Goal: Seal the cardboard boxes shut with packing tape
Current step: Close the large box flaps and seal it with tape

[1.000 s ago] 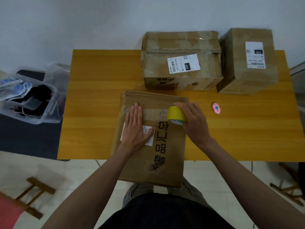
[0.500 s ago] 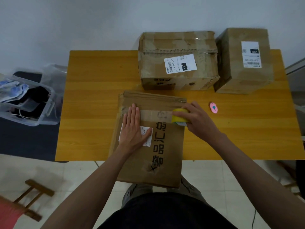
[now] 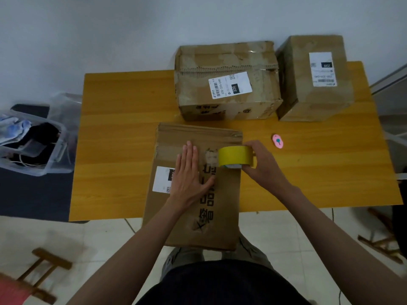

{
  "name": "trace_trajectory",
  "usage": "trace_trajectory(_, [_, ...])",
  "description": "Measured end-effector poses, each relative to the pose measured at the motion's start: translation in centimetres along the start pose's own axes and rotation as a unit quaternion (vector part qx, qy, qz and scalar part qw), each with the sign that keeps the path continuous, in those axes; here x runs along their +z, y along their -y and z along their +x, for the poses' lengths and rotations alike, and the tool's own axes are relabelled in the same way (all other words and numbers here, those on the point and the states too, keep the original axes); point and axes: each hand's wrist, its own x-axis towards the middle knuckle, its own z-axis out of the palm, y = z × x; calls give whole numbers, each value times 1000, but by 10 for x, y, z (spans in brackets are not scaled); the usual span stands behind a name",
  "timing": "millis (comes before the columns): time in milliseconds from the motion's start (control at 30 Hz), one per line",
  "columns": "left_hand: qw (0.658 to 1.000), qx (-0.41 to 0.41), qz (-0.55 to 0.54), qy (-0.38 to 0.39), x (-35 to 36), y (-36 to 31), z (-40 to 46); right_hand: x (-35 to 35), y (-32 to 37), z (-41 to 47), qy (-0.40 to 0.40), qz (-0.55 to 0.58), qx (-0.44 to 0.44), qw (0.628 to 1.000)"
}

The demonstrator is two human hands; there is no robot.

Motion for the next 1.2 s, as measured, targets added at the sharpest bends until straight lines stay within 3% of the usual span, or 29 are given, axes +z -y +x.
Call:
trace_trajectory(133, [999, 20, -38, 3, 16, -44, -1, 9, -10, -8, -4, 35, 40, 999])
trace_trajectory(367, [993, -85, -74, -22, 24, -83, 9, 9, -5, 0, -37, 44, 18, 998])
trace_trajectory(500, [991, -108, -76, -32, 26, -88, 10, 3, -6, -1, -23, 16, -4, 1000])
trace_trajectory(600, [992, -107, -52, -33, 28, -86, 9, -23, -30, -11, -82, -53, 17, 995])
trace_trajectory(733, [993, -108, -32, -25, 30, -85, 10, -28, -72, -34, -124, -69, 100, 985])
trace_trajectory(1067, [994, -108, -16, -10, 33, -85, 13, 46, -109, -31, -66, 8, 212, 975])
trace_trajectory(1133, [995, -96, -37, 0, 30, -83, 12, 56, -107, -24, -71, 60, 270, 958])
trace_trajectory(1200, [993, -64, -97, -3, 21, -75, 11, 61, -104, -18, -78, 134, 365, 918])
